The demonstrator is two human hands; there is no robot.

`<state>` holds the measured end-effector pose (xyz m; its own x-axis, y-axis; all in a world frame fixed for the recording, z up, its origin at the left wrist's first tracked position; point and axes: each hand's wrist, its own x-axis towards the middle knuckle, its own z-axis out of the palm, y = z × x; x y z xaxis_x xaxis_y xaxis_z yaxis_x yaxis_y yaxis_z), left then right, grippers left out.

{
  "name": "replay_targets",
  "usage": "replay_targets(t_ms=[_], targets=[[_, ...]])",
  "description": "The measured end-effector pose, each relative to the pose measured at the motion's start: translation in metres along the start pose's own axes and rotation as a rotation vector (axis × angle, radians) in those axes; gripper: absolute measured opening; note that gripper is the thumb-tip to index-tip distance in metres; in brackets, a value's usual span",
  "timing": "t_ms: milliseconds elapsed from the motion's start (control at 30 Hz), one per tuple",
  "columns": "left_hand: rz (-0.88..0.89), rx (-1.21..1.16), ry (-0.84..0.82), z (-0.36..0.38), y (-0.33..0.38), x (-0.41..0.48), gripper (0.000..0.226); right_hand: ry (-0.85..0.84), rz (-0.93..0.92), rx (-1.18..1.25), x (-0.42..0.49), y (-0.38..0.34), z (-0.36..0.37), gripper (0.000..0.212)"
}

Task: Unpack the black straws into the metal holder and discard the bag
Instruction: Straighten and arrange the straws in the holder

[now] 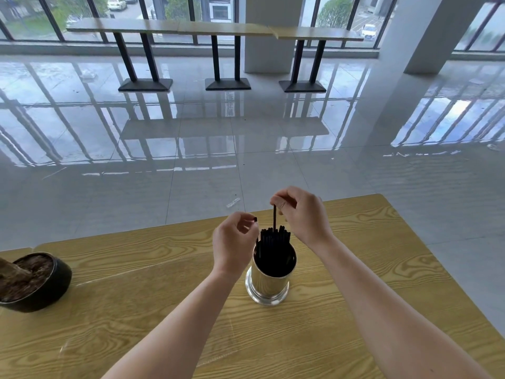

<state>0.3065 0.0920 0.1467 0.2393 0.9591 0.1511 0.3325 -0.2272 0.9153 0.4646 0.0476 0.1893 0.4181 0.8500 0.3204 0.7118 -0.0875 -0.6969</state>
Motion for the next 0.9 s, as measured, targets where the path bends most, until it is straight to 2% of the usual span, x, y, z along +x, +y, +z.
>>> replay_targets(t_ms=[233,333,567,800,900], targets=[[0.075,-0.211,0.096,-0.015,0.037,0.004,0.029,0.049,-0.230,-0.002,0.001,-0.038,-0.009,0.009],[0.106,-0.257,0.110,-0.018,0.049,0.006,0.023,0.052,-0.279,0.006,0.002,-0.051,-0.013,0.007],[0.060,-0.362,0.098,-0.026,0.060,0.009,0.006,0.066,-0.246,0.135,0.006,-0.066,-0.019,0.005],[0.057,-0.388,0.170,-0.032,0.068,0.010,0.016,-0.013,-0.169,0.245,0.005,-0.066,-0.021,0.017],[0.042,-0.432,0.232,-0.040,0.068,0.012,0.015,0.002,-0.086,0.330,0.002,-0.053,-0.027,0.018]])
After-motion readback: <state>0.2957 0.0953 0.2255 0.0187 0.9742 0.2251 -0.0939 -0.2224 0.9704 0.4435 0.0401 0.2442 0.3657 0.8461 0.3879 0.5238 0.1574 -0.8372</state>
